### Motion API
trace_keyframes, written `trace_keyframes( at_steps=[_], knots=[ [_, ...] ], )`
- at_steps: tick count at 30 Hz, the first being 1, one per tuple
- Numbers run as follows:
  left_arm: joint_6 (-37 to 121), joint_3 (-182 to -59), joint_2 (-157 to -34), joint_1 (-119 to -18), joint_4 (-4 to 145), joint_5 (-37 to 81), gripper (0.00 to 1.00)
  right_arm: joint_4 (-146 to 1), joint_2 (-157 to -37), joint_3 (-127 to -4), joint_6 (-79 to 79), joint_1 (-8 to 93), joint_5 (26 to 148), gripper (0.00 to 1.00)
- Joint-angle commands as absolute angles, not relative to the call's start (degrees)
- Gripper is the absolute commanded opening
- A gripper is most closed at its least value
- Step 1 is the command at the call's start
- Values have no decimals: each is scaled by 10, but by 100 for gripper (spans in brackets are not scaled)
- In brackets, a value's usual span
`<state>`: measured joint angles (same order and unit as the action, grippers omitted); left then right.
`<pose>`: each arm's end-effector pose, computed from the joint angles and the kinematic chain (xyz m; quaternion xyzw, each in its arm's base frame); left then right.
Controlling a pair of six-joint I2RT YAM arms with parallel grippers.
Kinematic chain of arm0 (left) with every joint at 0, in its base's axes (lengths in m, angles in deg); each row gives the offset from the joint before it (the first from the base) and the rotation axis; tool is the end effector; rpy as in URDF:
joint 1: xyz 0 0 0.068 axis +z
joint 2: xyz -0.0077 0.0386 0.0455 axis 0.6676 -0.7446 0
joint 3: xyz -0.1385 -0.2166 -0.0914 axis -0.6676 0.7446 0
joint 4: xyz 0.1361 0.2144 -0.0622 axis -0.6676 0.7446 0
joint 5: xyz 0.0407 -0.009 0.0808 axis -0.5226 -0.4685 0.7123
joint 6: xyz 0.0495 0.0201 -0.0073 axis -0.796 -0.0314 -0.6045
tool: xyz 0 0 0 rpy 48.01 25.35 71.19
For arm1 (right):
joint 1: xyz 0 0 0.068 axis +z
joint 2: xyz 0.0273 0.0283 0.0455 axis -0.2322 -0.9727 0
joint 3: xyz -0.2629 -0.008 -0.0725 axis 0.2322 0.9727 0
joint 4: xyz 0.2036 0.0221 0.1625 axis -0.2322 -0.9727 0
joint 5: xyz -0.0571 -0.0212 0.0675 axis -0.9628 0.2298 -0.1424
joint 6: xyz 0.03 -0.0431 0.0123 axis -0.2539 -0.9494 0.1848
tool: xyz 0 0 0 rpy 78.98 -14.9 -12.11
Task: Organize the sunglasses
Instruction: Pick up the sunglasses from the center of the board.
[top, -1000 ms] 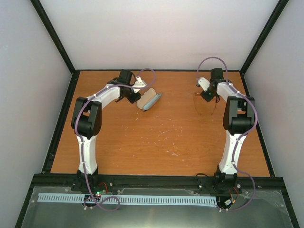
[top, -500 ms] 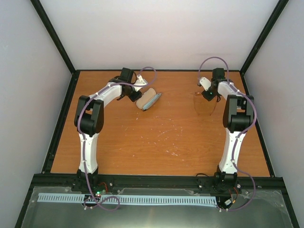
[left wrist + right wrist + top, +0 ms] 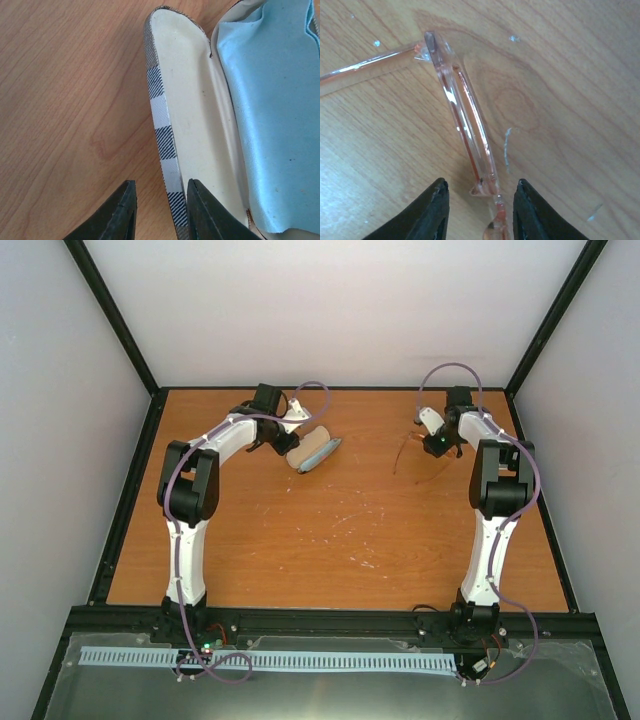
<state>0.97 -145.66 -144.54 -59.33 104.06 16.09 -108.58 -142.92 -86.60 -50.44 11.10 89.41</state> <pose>0.4470 -0.1498 0.1819 0.4149 0.8603 -0.0908 0.2819 0.4639 -0.0127 0.1538 -0.3606 0.9066 0.0015 0.2190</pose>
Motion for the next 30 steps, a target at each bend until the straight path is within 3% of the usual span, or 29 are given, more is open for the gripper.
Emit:
trace_keyframes(
  at_steps=[1, 5, 9, 16, 26, 30],
  knots=[
    [11, -1461, -1436, -588, 1037, 145, 30, -1112, -1408, -861, -477, 109, 913, 37],
    [12, -1449, -1428, -588, 1031, 144, 30, -1115, -1407, -860, -469, 109, 913, 36],
    [12, -1442, -1425, -588, 1029, 145, 30, -1116, -1410, -868, -471, 108, 910, 20],
    [12, -1444, -1427, -588, 1028, 145, 30, -1126, -1412, -876, -474, 108, 918, 3],
    [20, -1454, -1426, -590, 1030, 132, 30, -1119, -1417, -914, -386, 107, 946, 3],
    [36, -1466, -1412, -593, 1032, 108, 29, -1144, -1433, -976, -279, 108, 1034, 3]
  ],
)
